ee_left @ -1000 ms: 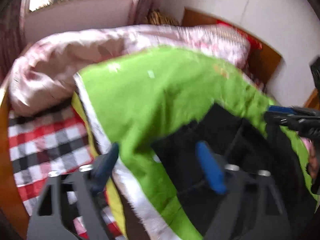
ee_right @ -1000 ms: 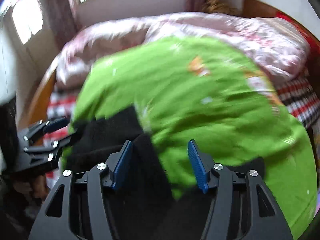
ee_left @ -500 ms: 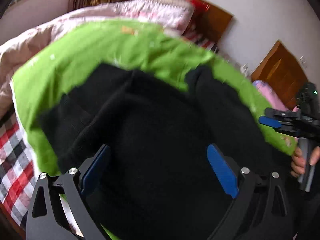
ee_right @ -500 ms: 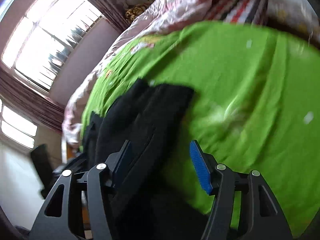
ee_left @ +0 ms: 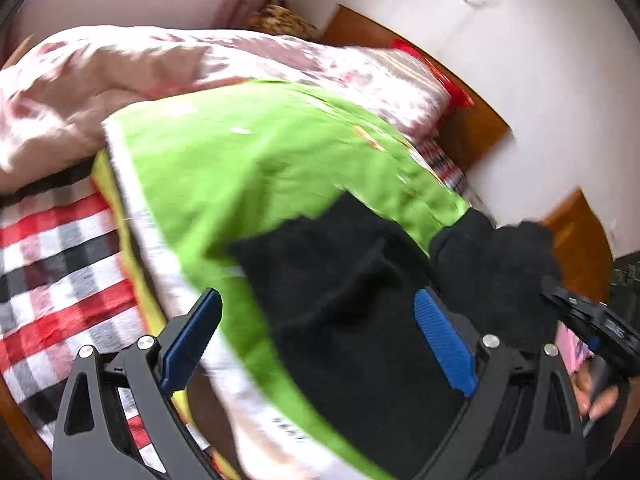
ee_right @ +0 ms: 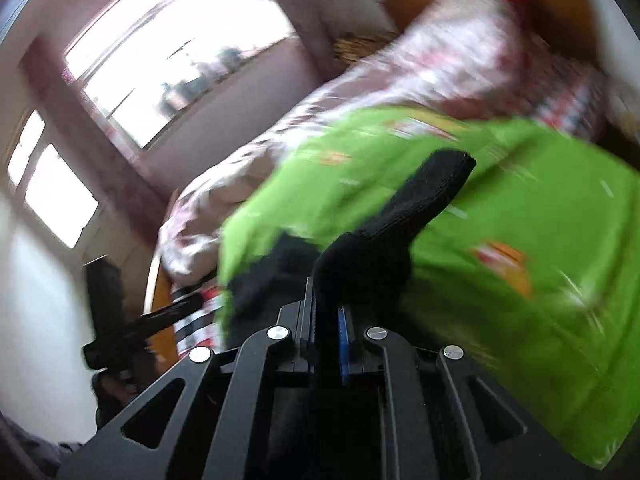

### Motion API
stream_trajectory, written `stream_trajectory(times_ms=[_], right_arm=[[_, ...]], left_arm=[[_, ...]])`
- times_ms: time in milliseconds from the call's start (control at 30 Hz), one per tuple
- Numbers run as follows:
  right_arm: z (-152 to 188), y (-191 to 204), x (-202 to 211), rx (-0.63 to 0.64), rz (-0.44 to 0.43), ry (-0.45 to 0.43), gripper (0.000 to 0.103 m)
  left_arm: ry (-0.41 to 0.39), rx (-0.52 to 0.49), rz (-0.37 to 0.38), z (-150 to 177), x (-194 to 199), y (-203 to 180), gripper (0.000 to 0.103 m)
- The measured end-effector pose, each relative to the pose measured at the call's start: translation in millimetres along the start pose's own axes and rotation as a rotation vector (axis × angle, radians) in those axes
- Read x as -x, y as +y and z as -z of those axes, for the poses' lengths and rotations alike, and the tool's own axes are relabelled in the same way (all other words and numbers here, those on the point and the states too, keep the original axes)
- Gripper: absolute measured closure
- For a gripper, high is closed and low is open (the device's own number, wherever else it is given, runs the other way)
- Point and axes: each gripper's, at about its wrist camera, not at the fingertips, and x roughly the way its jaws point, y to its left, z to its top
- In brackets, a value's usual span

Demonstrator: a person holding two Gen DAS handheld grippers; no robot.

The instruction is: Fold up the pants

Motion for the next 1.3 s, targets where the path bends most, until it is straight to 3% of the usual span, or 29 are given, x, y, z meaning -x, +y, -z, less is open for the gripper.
stream_trajectory(times_ms=[67,167,200,233,267,367,500,567,667,733,800,867,967,1067,1200,1300], right_arm=[[-3.4,26.7,-18.0,0.06,-0.028,0.038,0.09],[7.3,57.0,-66.9,0.112,-0.112,0.181,0.079],[13.5,57.4,-72.2,0.11,-0.139,0.208,0.056],[16.8,57.5,-76.4,0.107,-0.144,0.214,0.027],[18.5,55.0,-75.5,0.103,-0.153,0.197,0.023],[10.9,36.0,-56.3,0.08,-0.14,0.134,0.028],[0.2,9.9,-28.2,0.094,-0.004,0.052,0.045],[0.7,-7.9,-20.2,0.072,0.031,0.043,0.046],[11.5,-25.2,-26.0,0.064,0.061,0.064,0.046],[18.0,-25.9,-34.6,0.087,0.089,0.083,0.046],[27.6,-27.1,-37.1,0.109,0.103,0.109,0.046],[37.5,-15.8,-40.3,0.166,0.118,0.13,0.046],[55.1,13.3,-33.6,0.309,0.131,0.141,0.046],[81.3,56.8,-26.8,0.47,0.078,0.164,0.046],[104.5,79.0,-31.9,0.504,0.015,0.205,0.05],[113.3,82.4,-45.7,0.525,0.021,0.244,0.061]], left_arm=[[0.001,0.042,-0.017,-0.1,6.7,18.0,0.006],[0.007,0.062,-0.038,1.9,12.7,33.5,0.006],[0.008,0.062,-0.051,3.7,14.1,37.9,0.006],[0.01,0.063,-0.056,4.9,15.1,41.3,0.006],[0.016,0.067,-0.056,5.5,15.1,44.7,0.006],[0.032,0.075,-0.034,8.1,13.8,47.2,0.006],[0.108,0.084,0.138,16.2,3.3,32.5,0.007],[0.122,0.063,0.166,18.9,-2.9,20.6,0.008],[0.136,0.017,0.132,19.2,-19.2,4.2,0.013],[0.143,0.025,0.12,18.3,-31.1,1.1,0.02],[0.149,0.019,0.092,17.4,-41.2,-1.1,0.034],[0.14,0.018,0.08,17.0,-44.4,-1.5,0.038],[0.132,0.016,0.08,15.5,-39.9,-1.0,0.039],[0.121,0.036,0.081,11.6,-34.1,4.8,0.038],[0.097,0.054,0.022,7.9,-22.0,8.7,0.027],[0.025,0.033,-0.023,8.2,-2.9,7.5,0.026]])
